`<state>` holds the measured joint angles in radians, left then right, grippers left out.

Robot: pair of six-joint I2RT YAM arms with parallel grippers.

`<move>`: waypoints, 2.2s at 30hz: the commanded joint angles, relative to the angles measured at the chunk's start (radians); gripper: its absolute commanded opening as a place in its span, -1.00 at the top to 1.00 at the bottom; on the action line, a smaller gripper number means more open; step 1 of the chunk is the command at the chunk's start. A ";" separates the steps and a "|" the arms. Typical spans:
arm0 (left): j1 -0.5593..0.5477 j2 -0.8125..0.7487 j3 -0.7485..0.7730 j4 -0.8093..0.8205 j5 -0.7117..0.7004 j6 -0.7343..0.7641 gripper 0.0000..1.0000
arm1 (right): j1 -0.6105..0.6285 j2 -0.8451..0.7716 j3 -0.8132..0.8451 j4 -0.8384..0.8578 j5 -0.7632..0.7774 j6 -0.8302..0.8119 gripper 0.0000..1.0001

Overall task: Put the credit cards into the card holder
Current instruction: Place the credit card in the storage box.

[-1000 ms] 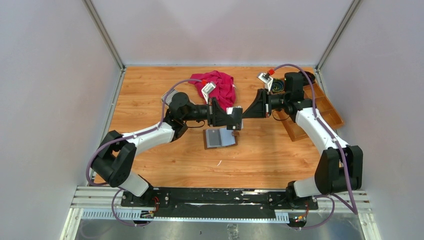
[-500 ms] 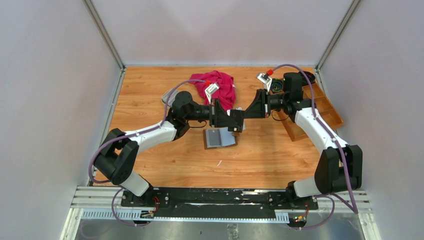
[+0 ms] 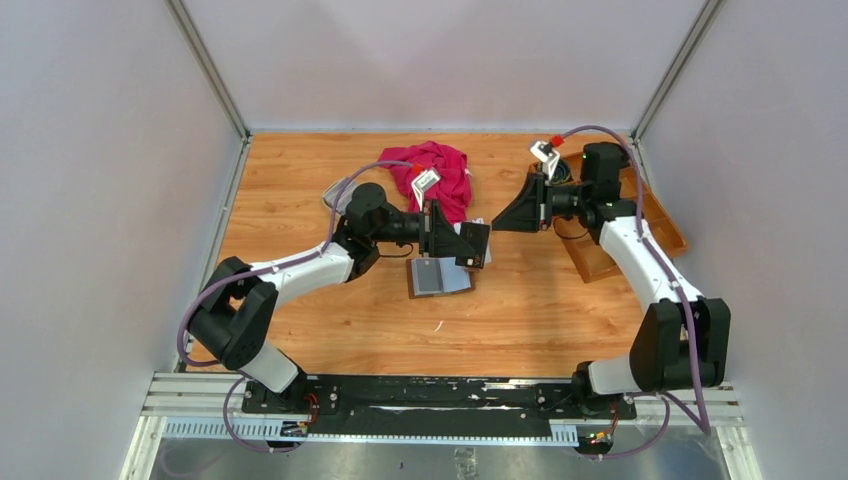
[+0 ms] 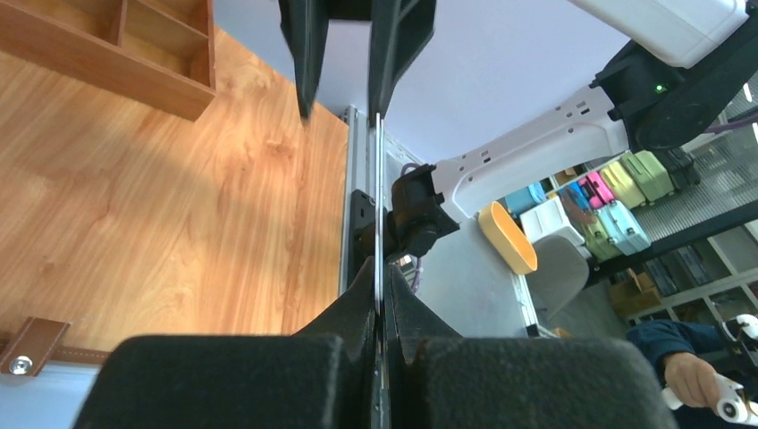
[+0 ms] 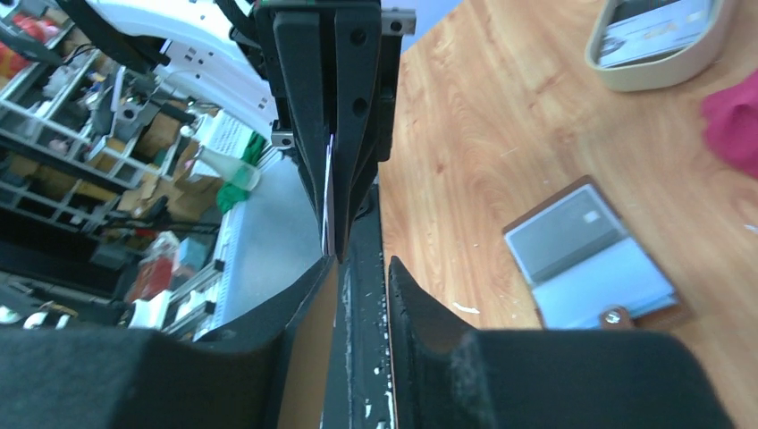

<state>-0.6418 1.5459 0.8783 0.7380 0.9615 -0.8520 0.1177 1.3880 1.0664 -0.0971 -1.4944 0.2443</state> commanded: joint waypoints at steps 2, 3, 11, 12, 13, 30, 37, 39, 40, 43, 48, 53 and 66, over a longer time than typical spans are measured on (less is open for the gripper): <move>0.001 -0.016 -0.027 -0.037 0.033 0.034 1.00 | -0.068 -0.065 0.021 -0.022 0.016 -0.072 0.28; 0.000 -0.016 -0.026 -0.043 0.030 0.038 1.00 | -0.067 -0.067 0.021 -0.032 0.013 -0.087 0.25; 0.000 -0.011 -0.008 -0.045 0.003 0.035 1.00 | 0.015 -0.056 0.001 -0.038 0.025 -0.111 0.03; 0.001 -0.011 -0.006 -0.045 0.004 0.034 1.00 | 0.025 -0.049 0.002 -0.041 0.039 -0.111 0.03; 0.001 -0.012 -0.004 -0.045 0.003 0.032 1.00 | 0.030 -0.042 0.001 -0.045 0.047 -0.112 0.04; -0.009 -0.012 0.001 -0.045 -0.019 0.028 1.00 | 0.104 -0.004 0.009 -0.053 0.046 -0.114 1.00; 0.030 -0.075 -0.035 -0.046 -0.005 0.040 0.19 | 0.104 -0.006 0.009 -0.051 0.020 -0.118 1.00; 0.049 -0.092 -0.042 -0.046 0.011 0.041 0.16 | 0.104 -0.004 0.008 -0.050 0.010 -0.118 1.00; 0.059 -0.097 -0.043 -0.046 0.021 0.040 0.16 | 0.103 -0.004 0.007 -0.048 0.006 -0.116 1.00; 0.080 -0.096 -0.041 -0.039 0.038 0.023 0.18 | 0.104 -0.003 0.006 -0.042 -0.008 -0.114 1.00; 0.101 -0.057 -0.044 0.152 0.056 -0.112 0.32 | 0.105 0.001 0.003 -0.035 -0.011 -0.107 1.00; 0.116 0.028 -0.046 0.441 0.080 -0.328 0.65 | 0.105 0.006 0.003 -0.030 -0.014 -0.103 1.00; 0.131 0.023 -0.057 0.358 0.053 -0.270 1.00 | 0.105 0.022 0.000 -0.029 0.009 -0.097 0.99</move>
<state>-0.5247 1.6009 0.8356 1.1160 1.0172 -1.1603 0.2096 1.3922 1.0679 -0.1333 -1.5005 0.1429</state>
